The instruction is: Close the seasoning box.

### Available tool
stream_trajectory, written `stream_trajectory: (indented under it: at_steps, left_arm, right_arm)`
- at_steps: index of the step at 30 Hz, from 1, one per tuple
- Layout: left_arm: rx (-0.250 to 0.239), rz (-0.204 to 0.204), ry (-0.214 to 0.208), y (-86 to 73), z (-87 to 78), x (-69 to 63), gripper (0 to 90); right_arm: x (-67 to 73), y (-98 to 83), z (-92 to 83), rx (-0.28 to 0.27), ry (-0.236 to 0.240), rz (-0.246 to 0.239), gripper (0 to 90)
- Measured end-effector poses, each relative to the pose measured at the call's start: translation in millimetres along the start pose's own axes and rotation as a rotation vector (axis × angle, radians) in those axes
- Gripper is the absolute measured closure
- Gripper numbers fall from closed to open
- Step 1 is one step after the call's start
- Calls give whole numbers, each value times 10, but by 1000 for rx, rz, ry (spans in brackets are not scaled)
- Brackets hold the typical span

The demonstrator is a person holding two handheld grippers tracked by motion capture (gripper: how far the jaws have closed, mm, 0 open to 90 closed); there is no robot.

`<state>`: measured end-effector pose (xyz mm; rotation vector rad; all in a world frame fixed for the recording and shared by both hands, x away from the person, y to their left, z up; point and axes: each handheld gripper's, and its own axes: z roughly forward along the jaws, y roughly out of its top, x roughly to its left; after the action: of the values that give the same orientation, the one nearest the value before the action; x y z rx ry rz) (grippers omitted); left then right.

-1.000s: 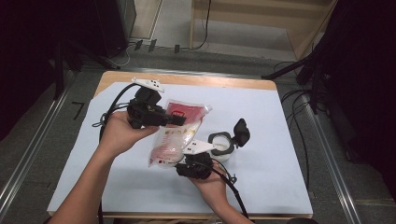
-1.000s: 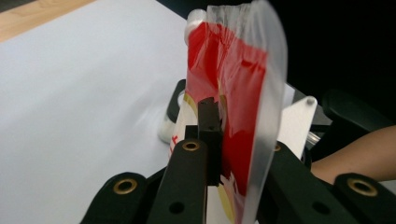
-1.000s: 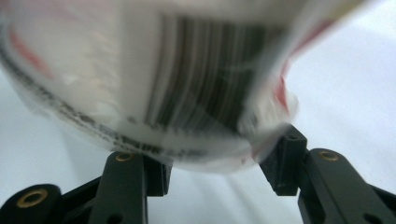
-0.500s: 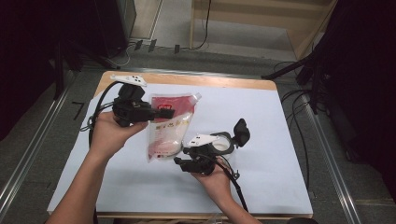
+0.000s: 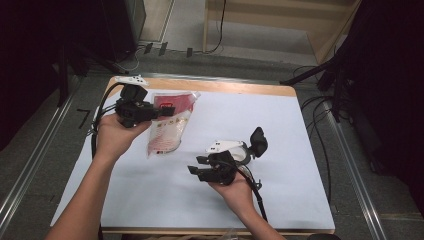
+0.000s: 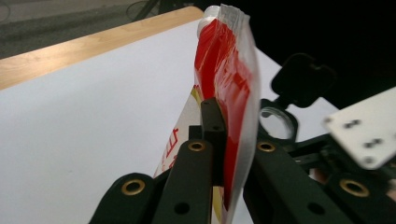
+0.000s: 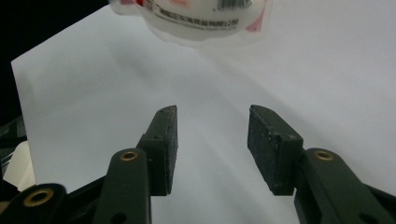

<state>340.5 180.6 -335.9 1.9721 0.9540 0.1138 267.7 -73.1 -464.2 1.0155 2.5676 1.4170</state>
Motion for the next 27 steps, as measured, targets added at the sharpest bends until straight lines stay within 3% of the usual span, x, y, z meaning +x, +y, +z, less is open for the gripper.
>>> stream_trajectory:
  at_steps: [4,12,13,14,18,23,27]
  left_arm:
    - [1,20,30,-24,168,93,900]
    - [15,8,33,-187,336,271,900]
    - [-12,-16,5,-212,327,288,900]
    - [-13,-20,11,-223,316,293,900]
    - [-29,-18,-26,-311,236,258,870]
    - [-11,3,-3,-389,138,184,838]
    - [-34,26,2,-469,60,141,803]
  right_arm:
    - [-46,3,-38,-2,5,19,548]
    - [-98,-13,-90,16,-9,21,560]
    - [-105,-14,-100,16,-9,23,562]
    - [-110,-15,-113,17,-9,29,564]
    - [-124,-2,-148,15,-4,31,575]
    - [-126,41,-195,24,4,22,633]
    - [-142,69,-231,27,10,4,662]
